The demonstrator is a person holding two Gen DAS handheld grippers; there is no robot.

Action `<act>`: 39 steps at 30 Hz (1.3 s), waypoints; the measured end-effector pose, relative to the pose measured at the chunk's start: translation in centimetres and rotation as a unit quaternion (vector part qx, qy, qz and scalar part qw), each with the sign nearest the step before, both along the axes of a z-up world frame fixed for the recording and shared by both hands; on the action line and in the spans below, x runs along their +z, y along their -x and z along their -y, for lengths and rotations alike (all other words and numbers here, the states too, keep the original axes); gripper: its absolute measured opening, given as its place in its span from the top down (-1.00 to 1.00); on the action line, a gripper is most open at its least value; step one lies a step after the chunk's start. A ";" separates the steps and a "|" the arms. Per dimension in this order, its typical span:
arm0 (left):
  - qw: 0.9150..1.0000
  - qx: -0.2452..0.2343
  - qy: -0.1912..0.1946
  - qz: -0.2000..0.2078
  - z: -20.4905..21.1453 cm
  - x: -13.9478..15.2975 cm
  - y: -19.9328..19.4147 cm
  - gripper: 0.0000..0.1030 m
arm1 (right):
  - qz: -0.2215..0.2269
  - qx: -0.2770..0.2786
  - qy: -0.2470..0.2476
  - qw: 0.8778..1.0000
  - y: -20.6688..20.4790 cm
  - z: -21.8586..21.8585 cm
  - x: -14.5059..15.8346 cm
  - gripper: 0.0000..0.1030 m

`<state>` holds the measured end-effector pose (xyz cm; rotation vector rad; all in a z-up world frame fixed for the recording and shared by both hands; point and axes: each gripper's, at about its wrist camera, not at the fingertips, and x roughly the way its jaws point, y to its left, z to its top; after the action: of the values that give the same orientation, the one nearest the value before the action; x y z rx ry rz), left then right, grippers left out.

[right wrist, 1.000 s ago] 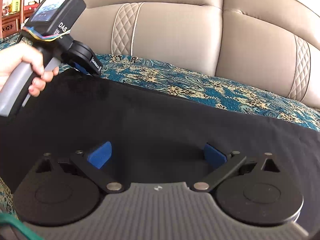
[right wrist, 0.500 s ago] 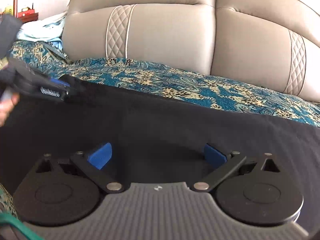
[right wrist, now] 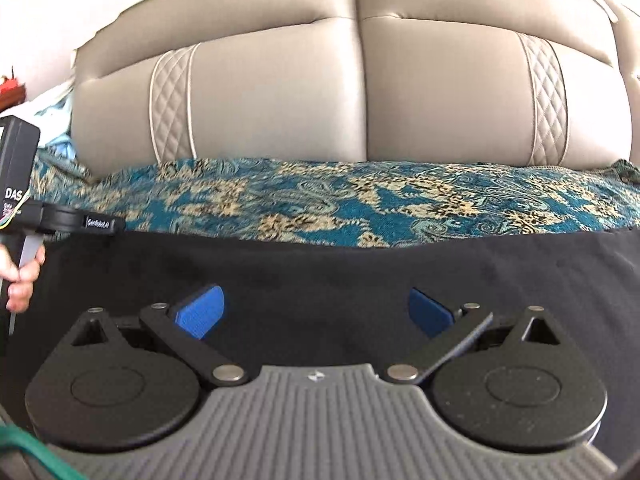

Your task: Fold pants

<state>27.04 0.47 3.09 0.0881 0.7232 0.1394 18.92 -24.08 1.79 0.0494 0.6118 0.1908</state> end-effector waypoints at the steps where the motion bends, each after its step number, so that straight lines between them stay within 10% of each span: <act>1: 1.000 0.001 0.004 -0.003 0.0 0.2 0.1 0.33 | 0.002 -0.002 -0.003 1.000 -0.1 0.1 0.1 -1.00; 5: 1.000 -0.005 0.001 -0.002 0.5 1.4 1.7 -0.15 | 0.003 -0.007 -0.004 1.000 -0.6 0.0 0.1 -1.00; 25: 0.999 -0.034 0.020 0.008 -0.8 0.5 17.5 -0.64 | -0.021 0.148 -0.132 0.980 6.8 0.2 -1.0 -1.00; 33: 0.998 0.001 0.063 -0.002 -2.8 -0.4 16.8 -0.85 | -0.045 -0.037 -0.143 0.988 5.6 10.0 -0.8 -0.98; 39: 0.998 0.003 0.063 0.000 -3.0 -0.5 16.2 -0.94 | -0.040 -0.250 -0.160 0.954 5.8 20.7 0.1 -0.93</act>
<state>10.79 3.43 2.55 -0.0347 0.7312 0.0997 13.14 -44.75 1.89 0.5230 0.6260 -0.2070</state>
